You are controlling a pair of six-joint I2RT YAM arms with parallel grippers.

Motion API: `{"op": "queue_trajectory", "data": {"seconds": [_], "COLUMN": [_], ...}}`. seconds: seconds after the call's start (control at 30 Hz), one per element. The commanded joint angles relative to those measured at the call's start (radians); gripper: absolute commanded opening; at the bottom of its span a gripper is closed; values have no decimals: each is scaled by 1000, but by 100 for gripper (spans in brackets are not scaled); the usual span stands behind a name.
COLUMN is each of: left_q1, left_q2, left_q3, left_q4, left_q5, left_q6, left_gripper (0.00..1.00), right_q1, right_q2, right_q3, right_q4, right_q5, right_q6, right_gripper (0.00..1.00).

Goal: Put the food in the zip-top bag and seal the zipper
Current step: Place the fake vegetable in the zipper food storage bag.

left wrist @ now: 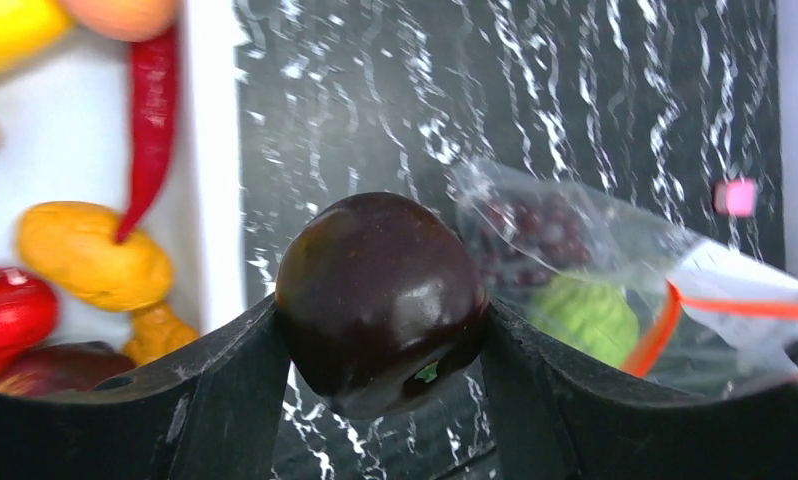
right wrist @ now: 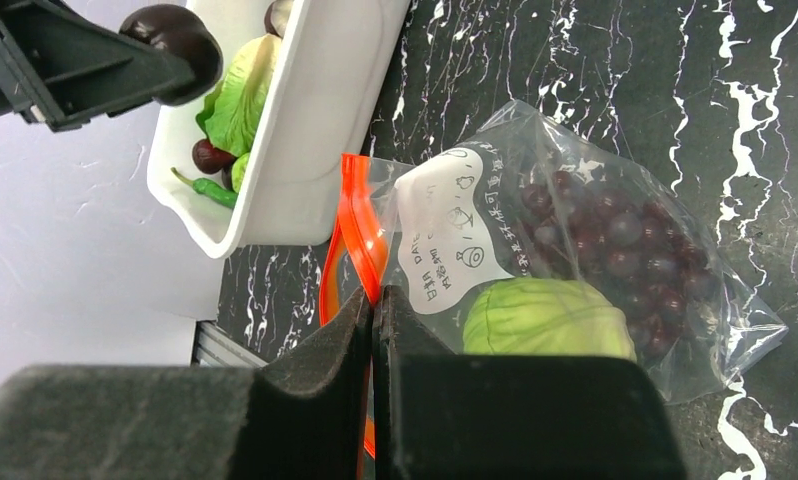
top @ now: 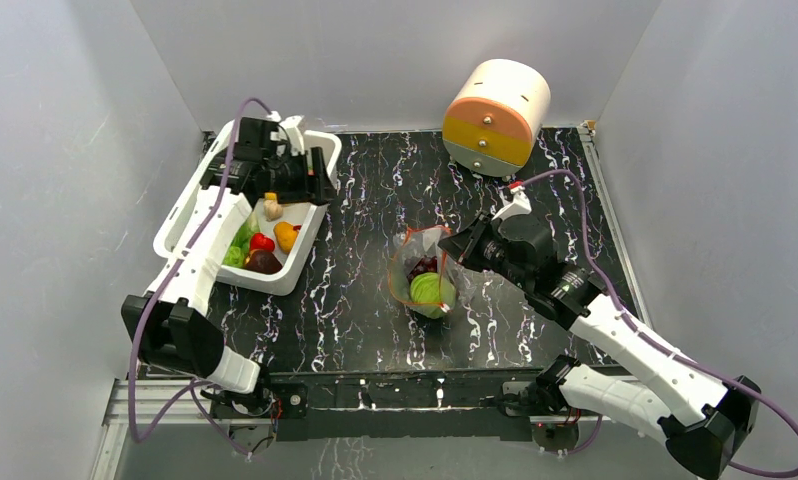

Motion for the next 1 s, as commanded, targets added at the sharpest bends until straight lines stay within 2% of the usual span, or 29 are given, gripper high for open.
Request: {"op": "queue_trajectory", "data": {"seconds": [0.0,0.17,0.23,0.27,0.3,0.37,0.5,0.63,0.87,0.97], "left_q1": [-62,-131,-138,-141,-145,-147,-156,-171,-249,-293], "left_q2": [-49,-76,-100,-110,-151,-171,-230,-247,-272,-242], "left_q3": [-34,-98,-124,-144,-186,-214,-317,-360,-434,-426], "left_q4": [-55,-48,-23,6,73,125,295,385,588,594], "left_q5": [102,164,232,269,380,471,587,680,654,619], "left_q6": [29,39,21,3,-41,-90,-179,-246,-327,-305], "left_gripper": [32,32,32,32,32,32,32,31,30,30], "right_q1": [-3,-2,-3,-3,-3,-3,-2,-2,-3,-2], "right_q2": [11,21,14,11,5,10,29,45,53,67], "right_q3": [53,57,51,45,34,36,49,56,49,66], "right_q4": [51,47,49,55,70,72,82,106,121,115], "right_q5": [18,12,22,23,16,13,4,-13,-40,-55], "right_q6": [13,18,23,30,36,36,51,61,68,58], "right_gripper": [0,0,0,0,0,0,0,0,0,0]}}
